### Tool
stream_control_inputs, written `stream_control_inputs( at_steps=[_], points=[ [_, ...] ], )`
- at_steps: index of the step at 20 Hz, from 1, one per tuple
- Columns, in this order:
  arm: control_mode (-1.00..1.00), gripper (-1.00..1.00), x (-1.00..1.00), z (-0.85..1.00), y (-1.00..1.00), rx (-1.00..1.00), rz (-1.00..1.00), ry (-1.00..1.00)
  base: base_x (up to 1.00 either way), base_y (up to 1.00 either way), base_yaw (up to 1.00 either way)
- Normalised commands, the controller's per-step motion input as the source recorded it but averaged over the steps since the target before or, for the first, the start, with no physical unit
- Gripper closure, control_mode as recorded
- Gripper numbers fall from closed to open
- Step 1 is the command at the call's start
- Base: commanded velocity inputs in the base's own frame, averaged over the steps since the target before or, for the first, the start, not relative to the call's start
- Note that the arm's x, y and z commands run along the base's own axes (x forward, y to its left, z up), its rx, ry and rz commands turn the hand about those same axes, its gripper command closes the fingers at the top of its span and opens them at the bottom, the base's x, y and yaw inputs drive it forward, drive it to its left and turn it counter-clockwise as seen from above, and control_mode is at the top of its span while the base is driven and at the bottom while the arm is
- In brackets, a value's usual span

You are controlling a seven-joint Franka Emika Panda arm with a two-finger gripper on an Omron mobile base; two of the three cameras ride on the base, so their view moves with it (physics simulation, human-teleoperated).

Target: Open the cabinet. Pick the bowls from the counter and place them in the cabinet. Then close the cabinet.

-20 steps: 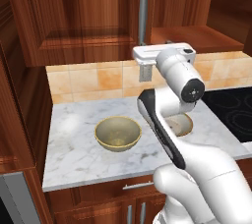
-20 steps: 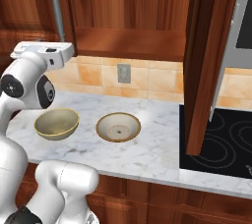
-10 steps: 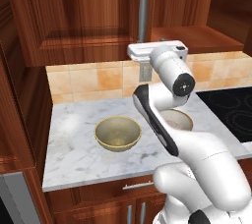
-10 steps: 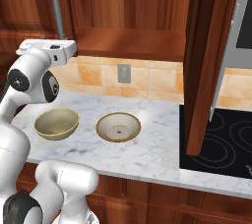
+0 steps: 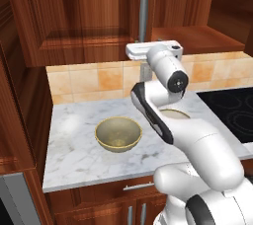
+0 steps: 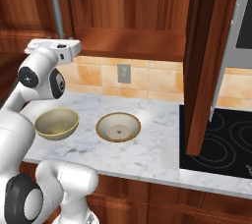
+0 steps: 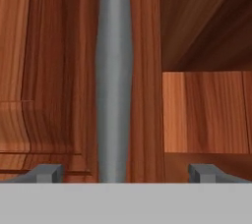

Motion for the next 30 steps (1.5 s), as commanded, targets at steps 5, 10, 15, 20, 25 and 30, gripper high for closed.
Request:
stream_control_inputs(
  at_steps=[5,10,15,20,25,30],
  points=[
    [-1.0,-1.0,0.3,-0.06,0.04,0.0,0.0,0.0,0.0,0.0,0.0],
    [-1.0,-1.0,0.35,-0.03,0.17,0.0,0.0,0.0,0.0,0.0,0.0],
    [-1.0,1.0,0.38,0.0,0.18,0.0,0.0,0.0,0.0,0.0,0.0],
    [-1.0,1.0,0.4,0.0,0.22,0.0,0.0,0.0,0.0,0.0,0.0],
    [-1.0,1.0,0.38,-0.02,0.22,0.0,-0.01,0.0,0.0,0.0,0.0],
    [-1.0,1.0,0.19,-0.06,0.44,-0.01,-0.13,0.0,0.0,0.0,0.0]
  ],
)
